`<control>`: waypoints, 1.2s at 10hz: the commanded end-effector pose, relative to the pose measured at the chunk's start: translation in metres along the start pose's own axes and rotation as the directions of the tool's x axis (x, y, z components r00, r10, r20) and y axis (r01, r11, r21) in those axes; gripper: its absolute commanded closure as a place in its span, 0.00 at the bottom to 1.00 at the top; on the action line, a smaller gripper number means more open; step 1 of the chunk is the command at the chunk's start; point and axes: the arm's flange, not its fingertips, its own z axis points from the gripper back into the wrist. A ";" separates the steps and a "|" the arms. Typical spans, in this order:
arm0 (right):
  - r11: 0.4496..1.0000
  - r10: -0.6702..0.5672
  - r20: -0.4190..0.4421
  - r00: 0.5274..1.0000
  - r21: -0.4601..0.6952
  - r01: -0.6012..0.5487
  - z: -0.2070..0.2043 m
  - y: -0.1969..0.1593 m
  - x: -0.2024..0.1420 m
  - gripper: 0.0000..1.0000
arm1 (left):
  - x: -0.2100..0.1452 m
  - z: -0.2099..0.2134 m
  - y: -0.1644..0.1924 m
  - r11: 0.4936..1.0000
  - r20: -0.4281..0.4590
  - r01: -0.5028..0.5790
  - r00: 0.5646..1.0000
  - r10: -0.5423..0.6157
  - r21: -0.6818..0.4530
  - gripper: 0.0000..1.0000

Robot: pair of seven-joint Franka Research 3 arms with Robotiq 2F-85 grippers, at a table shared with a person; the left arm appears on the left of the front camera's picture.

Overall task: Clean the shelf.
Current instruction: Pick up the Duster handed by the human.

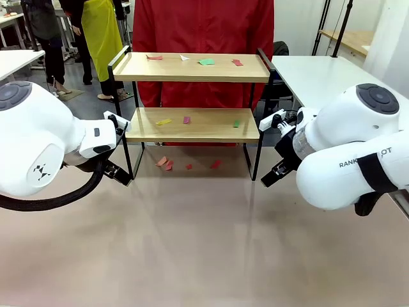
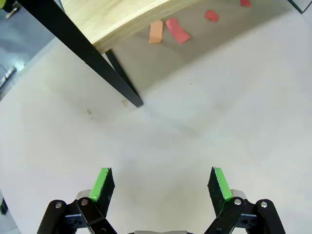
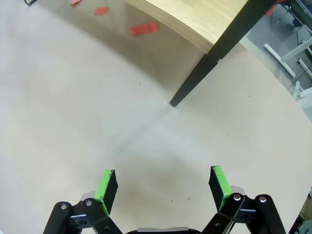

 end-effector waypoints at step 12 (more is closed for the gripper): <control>0.968 -0.085 0.408 0.909 0.248 -0.021 0.136 -0.237 -0.066 0.00 | -0.010 0.087 0.238 0.782 0.283 0.287 0.948 -0.147 -0.553 0.00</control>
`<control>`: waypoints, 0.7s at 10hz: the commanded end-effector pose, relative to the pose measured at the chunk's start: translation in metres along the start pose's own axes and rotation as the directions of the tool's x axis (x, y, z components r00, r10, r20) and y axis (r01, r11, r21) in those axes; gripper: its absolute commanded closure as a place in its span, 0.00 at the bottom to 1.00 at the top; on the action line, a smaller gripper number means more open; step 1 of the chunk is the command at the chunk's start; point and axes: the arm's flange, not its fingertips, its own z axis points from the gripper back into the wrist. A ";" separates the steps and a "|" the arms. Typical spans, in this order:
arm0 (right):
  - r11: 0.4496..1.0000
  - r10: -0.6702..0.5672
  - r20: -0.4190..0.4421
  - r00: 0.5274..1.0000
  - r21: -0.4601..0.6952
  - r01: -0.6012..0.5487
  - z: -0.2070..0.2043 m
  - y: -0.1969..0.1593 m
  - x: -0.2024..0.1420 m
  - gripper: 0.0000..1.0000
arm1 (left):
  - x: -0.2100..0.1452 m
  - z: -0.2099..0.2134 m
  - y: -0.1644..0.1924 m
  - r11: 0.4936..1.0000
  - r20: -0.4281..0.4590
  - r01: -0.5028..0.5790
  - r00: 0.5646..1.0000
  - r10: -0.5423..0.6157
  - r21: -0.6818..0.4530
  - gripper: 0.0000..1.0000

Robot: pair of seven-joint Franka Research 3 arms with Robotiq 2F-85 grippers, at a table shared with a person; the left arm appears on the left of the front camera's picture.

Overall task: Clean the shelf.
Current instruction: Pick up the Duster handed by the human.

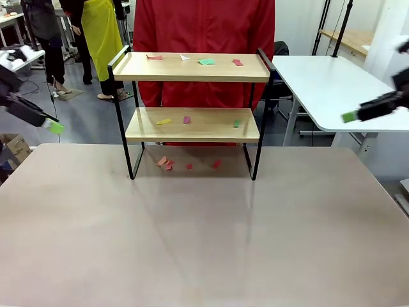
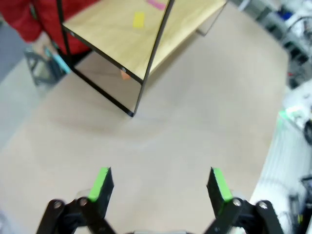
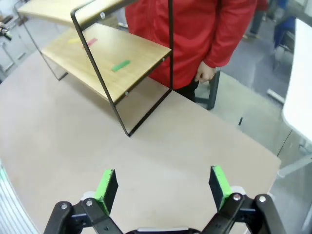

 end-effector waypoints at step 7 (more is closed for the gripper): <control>0.986 0.092 0.164 0.982 0.122 -0.113 -0.005 -0.120 -0.100 0.00 | -0.101 -0.015 0.099 0.987 0.291 0.144 0.950 -0.117 -0.072 0.00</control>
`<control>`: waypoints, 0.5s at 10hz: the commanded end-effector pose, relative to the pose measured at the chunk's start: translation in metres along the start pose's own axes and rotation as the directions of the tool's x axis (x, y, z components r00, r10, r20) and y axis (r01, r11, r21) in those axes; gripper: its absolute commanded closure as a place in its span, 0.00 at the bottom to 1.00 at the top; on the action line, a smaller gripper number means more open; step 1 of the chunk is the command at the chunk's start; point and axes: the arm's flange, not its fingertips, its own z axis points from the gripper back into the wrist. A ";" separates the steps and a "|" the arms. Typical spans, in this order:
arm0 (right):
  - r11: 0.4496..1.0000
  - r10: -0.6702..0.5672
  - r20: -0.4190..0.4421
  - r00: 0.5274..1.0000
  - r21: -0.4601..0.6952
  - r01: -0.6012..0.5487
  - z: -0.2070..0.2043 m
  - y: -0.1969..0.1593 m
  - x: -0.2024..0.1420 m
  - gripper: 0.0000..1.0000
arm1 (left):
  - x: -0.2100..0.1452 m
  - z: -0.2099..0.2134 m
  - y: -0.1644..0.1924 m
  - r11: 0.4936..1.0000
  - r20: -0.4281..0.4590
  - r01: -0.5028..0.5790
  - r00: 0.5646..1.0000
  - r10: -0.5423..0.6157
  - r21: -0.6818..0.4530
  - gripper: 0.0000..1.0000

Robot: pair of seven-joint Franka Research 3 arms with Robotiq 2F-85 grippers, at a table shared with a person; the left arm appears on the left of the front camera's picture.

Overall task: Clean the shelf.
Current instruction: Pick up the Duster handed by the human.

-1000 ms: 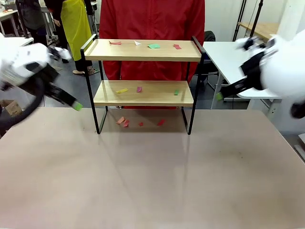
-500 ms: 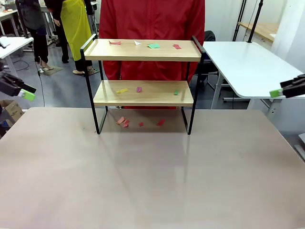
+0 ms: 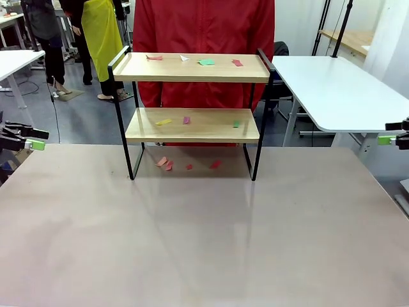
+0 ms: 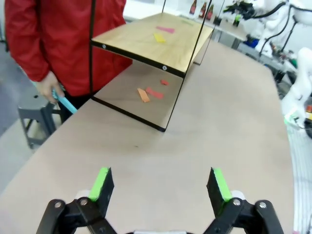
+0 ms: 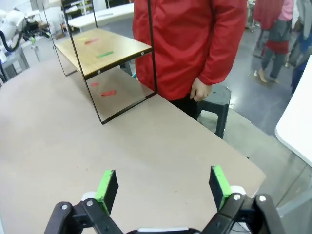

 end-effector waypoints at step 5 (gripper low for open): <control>0.999 0.024 0.013 1.000 0.041 -0.024 -0.009 -0.027 0.013 0.00 | 0.013 -0.004 0.014 1.000 0.067 0.008 0.998 -0.009 0.007 0.00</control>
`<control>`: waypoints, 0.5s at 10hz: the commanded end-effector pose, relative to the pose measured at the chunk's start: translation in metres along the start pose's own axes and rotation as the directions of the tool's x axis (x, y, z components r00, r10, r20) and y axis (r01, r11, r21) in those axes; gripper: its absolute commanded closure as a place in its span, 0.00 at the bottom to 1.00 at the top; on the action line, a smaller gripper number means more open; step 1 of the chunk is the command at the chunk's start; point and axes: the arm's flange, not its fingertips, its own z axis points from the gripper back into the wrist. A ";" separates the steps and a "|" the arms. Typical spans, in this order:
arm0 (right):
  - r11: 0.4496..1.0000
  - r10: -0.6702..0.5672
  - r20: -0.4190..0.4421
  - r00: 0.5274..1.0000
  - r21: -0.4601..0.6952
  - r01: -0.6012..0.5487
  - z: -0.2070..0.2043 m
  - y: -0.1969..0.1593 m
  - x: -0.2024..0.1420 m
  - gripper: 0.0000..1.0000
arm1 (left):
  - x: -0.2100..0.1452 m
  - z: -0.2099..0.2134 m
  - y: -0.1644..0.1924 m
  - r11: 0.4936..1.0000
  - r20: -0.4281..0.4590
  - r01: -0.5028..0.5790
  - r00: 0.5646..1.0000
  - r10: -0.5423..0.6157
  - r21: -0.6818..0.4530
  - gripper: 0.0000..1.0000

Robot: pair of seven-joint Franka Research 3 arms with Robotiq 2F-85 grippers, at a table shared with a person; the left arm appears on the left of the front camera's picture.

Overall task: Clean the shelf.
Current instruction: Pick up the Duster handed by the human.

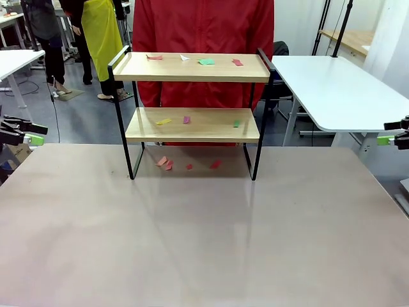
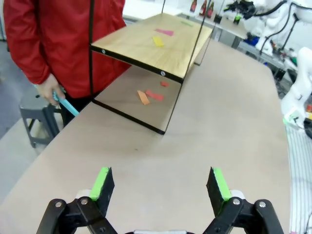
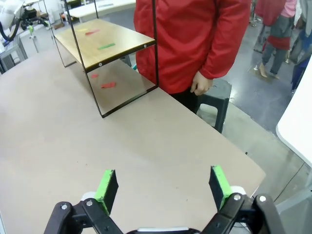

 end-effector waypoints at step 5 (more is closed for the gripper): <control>0.986 0.054 0.217 0.975 0.143 -0.086 -0.024 -0.071 -0.008 0.00 | -0.013 -0.010 0.044 0.991 0.289 0.121 0.952 -0.102 -0.050 0.00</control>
